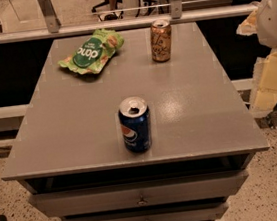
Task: Knock pepsi can over
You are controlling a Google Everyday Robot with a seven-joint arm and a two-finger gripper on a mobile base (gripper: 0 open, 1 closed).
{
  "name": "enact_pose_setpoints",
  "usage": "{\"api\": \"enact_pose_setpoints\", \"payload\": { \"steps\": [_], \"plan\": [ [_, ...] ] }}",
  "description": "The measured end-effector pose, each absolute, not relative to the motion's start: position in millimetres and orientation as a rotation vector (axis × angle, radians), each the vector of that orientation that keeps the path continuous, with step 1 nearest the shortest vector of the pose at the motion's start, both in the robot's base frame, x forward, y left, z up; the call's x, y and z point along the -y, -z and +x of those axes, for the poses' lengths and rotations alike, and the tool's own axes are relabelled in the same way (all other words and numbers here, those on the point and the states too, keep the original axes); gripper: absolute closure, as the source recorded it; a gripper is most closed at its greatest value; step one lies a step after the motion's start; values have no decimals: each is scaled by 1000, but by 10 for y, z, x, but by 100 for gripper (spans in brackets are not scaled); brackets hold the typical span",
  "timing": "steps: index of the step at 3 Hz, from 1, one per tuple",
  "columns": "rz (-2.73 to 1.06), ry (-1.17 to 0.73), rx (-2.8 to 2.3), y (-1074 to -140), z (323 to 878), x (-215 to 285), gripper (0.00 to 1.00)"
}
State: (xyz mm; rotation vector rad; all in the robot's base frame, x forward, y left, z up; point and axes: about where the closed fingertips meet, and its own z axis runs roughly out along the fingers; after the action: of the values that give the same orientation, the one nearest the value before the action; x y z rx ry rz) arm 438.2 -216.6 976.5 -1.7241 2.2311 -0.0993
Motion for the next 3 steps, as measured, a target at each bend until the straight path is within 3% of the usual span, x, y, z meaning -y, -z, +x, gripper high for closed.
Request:
{"api": "enact_pose_setpoints", "payload": {
  "steps": [3],
  "plan": [
    [-1629,-18,-2158,-9709,4402,1822,0]
  ]
}}
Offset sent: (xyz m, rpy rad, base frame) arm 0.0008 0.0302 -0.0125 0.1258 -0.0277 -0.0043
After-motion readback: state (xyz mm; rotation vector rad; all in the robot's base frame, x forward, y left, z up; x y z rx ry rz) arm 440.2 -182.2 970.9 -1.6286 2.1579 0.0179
